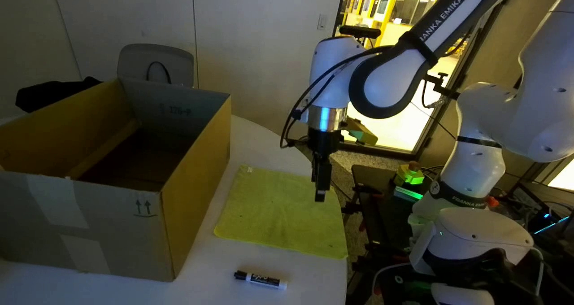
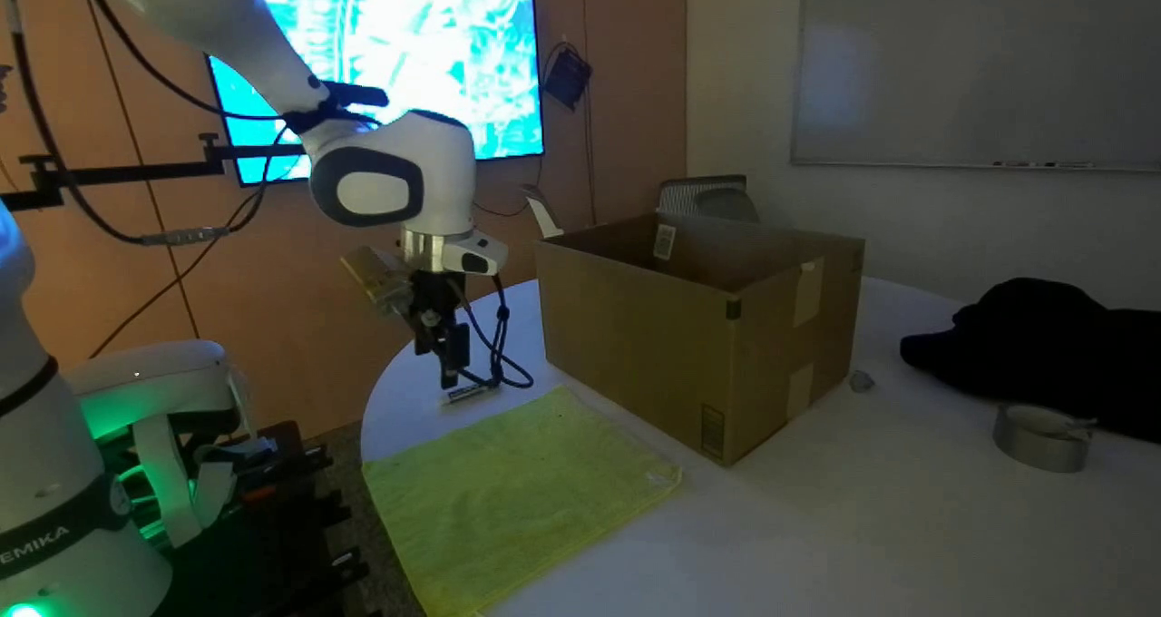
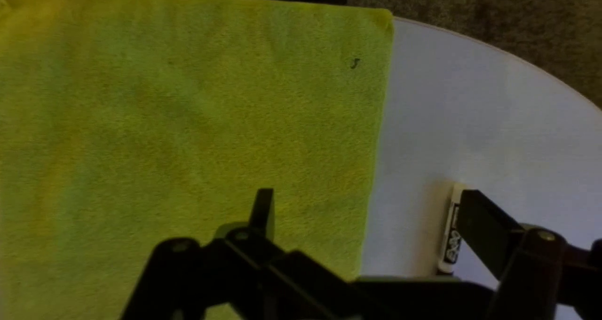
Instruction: Put the black marker on the towel then fold the towel twice and put it in the brown box.
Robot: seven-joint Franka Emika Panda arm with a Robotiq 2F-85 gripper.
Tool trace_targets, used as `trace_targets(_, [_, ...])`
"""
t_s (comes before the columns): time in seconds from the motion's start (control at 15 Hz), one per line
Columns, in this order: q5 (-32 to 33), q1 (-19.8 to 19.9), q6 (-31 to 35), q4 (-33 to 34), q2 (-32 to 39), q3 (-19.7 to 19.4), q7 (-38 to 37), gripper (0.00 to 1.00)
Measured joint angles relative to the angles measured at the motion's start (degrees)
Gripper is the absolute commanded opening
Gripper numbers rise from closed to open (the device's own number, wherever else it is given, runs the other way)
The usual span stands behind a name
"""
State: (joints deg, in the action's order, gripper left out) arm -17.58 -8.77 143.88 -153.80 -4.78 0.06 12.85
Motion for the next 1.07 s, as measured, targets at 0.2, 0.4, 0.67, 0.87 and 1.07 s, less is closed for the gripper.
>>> trace_targets(0.2, [-0.7, -2.2, 1.5, 3.1, 5.7, 4.9, -1.7, 1.0])
trace_targets(0.4, [-0.7, -2.8, 3.3, 6.4, 10.4, 8.5, -3.1, 1.0])
trace_targets(0.67, [-0.7, -3.2, 9.0, 10.1, 17.5, 12.3, -5.3, 1.0])
trace_targets(0.87, [-0.3, -3.8, 15.1, 12.2, 23.3, 14.1, -7.0, 1.0])
trace_targets(1.07, [3.1, -4.5, 19.8, 14.5, 28.6, 14.3, -9.5, 1.0])
